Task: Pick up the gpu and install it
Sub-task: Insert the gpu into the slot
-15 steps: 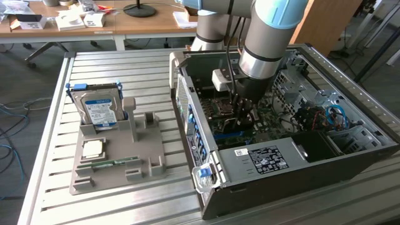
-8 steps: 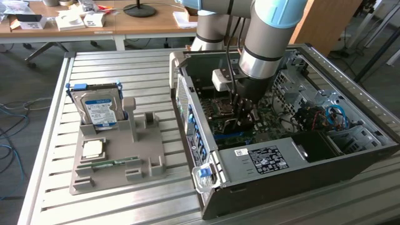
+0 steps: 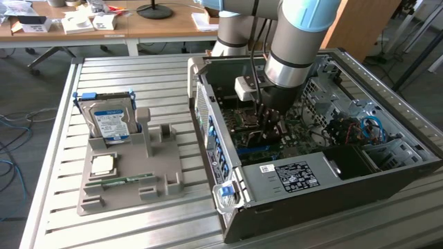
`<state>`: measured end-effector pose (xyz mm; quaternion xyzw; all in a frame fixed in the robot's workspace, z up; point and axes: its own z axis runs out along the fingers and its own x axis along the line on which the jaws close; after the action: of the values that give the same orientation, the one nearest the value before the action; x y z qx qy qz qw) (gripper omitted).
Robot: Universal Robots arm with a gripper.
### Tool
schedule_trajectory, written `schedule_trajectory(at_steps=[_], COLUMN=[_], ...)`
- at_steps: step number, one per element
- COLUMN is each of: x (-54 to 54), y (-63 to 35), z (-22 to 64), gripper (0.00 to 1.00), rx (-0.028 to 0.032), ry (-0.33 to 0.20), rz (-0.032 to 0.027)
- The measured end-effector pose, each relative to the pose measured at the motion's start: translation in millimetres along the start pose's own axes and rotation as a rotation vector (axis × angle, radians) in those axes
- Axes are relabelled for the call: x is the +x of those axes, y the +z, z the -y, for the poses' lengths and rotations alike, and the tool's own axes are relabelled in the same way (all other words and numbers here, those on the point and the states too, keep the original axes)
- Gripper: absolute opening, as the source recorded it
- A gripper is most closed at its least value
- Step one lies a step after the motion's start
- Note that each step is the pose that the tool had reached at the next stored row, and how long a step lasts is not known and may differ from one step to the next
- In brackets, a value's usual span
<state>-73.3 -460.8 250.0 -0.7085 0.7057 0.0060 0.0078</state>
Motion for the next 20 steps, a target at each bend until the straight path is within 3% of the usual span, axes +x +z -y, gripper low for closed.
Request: schedule_trajectory(at_steps=[2, 20], x=[0.0, 0.0], y=[-0.1, 1.9], z=[0.0, -0.1], gripper=[0.26, 0.26], rx=[-0.0001, 0.0001], ry=[0.000, 0.000], rz=[-0.0028, -0.0030])
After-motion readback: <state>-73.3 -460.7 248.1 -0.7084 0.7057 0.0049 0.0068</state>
